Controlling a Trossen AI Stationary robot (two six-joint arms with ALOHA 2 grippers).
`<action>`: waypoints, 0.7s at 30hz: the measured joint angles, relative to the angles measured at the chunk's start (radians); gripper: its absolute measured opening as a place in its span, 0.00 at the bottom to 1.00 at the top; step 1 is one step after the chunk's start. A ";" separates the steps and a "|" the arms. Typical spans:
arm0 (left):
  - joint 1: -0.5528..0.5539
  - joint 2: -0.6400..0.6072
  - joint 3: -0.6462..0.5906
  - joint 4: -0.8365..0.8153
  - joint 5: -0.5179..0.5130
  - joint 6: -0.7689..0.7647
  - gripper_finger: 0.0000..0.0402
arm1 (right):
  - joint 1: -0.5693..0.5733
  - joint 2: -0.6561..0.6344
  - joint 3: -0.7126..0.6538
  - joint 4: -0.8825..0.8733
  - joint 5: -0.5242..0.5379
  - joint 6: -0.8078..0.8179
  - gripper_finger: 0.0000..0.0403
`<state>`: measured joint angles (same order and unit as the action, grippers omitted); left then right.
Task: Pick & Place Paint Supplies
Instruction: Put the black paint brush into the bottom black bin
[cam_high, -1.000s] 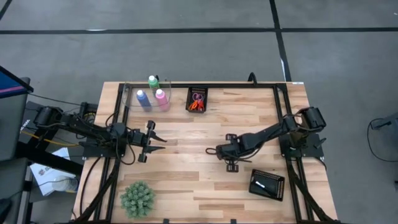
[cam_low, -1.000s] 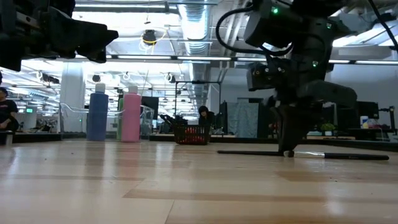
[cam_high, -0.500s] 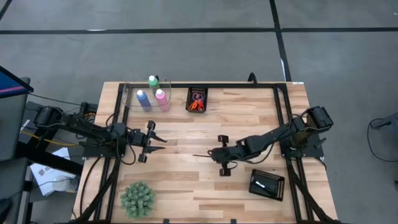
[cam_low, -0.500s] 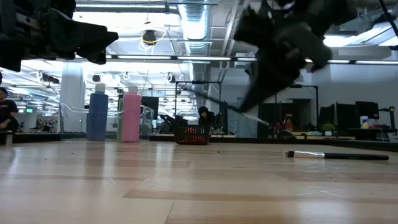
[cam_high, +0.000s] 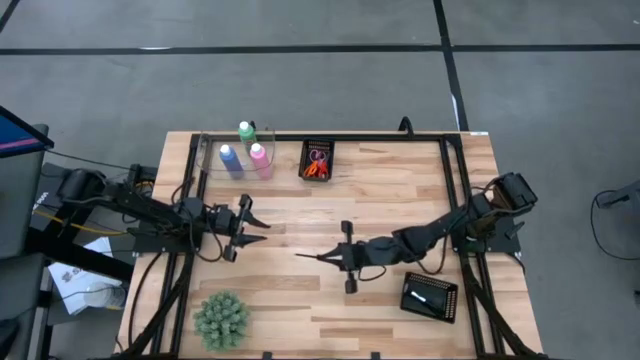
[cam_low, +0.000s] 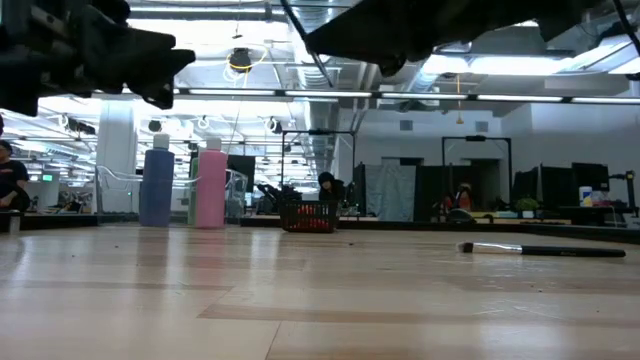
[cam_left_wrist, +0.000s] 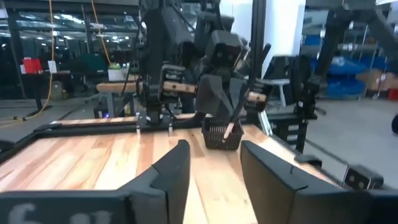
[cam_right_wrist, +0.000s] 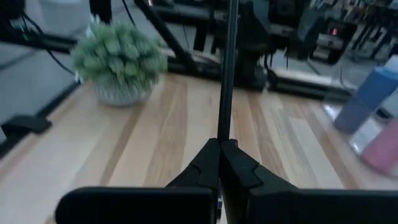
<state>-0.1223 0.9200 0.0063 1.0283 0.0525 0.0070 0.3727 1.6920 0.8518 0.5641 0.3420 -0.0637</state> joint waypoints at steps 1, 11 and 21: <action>0.000 0.028 0.001 0.037 0.000 -0.013 0.35 | 0.002 0.000 -0.015 0.033 0.000 0.000 0.00; -0.004 0.381 0.110 0.172 0.010 -0.042 0.54 | 0.102 -0.011 -0.122 0.114 0.106 0.058 0.00; -0.001 0.515 0.140 0.274 0.058 -0.034 0.54 | 0.294 -0.193 -0.156 -0.359 0.334 0.437 0.00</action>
<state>-0.1230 1.4349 0.1463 1.3026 0.1108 -0.0268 0.6662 1.4990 0.6960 0.2050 0.6765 0.3729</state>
